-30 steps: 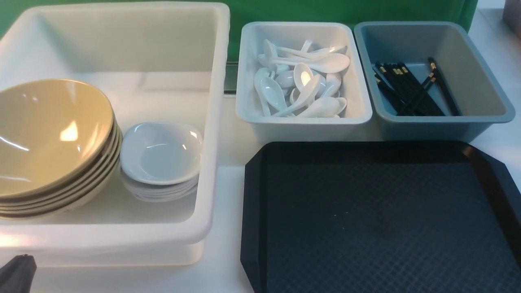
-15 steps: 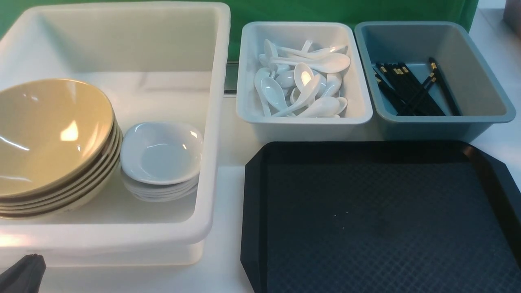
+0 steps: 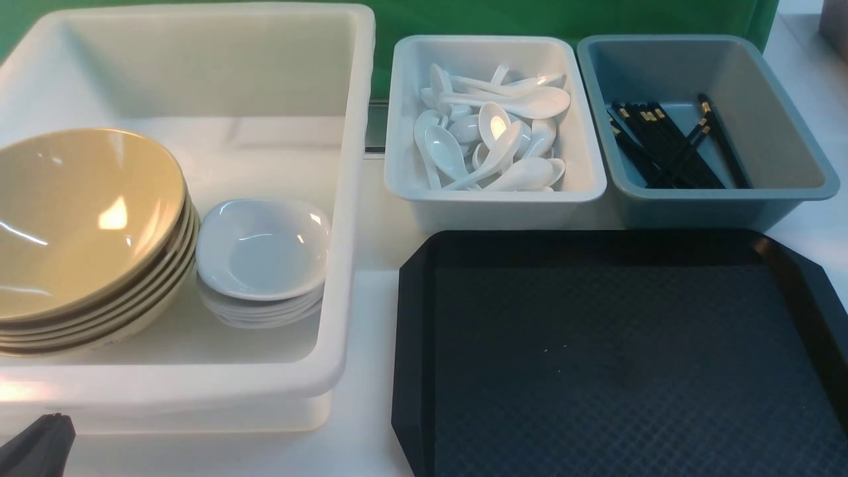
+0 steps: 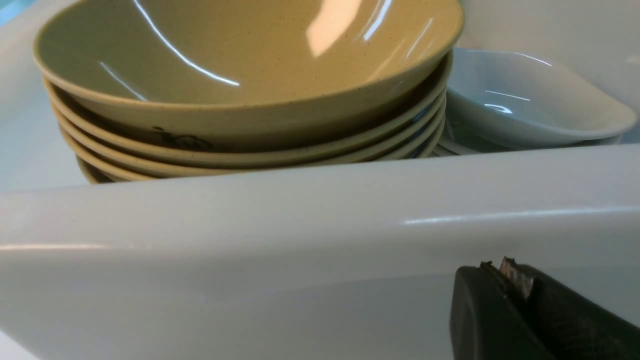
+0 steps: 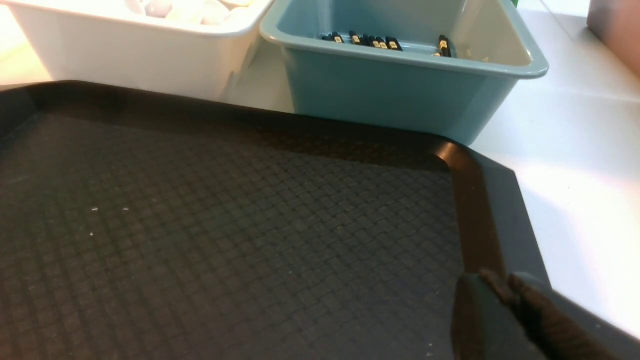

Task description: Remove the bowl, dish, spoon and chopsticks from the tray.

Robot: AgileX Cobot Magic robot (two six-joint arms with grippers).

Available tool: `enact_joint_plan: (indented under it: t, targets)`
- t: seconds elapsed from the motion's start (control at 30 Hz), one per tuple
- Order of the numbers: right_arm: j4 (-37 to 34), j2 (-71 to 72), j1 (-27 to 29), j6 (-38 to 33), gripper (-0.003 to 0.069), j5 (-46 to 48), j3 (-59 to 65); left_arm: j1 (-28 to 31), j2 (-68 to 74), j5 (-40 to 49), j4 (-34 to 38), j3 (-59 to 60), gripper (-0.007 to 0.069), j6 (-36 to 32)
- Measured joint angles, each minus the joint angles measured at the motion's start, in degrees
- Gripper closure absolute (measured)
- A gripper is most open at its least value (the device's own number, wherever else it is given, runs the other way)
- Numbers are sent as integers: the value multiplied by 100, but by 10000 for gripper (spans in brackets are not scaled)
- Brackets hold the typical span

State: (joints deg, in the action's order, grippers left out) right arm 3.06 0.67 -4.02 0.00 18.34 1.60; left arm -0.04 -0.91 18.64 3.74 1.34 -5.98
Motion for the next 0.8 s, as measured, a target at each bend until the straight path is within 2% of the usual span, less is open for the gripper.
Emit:
enact_joint_plan:
  t: [0.8]
  targets:
    - [0, 0, 0, 0, 545, 0, 0, 0, 0, 0, 5, 0, 633, 22]
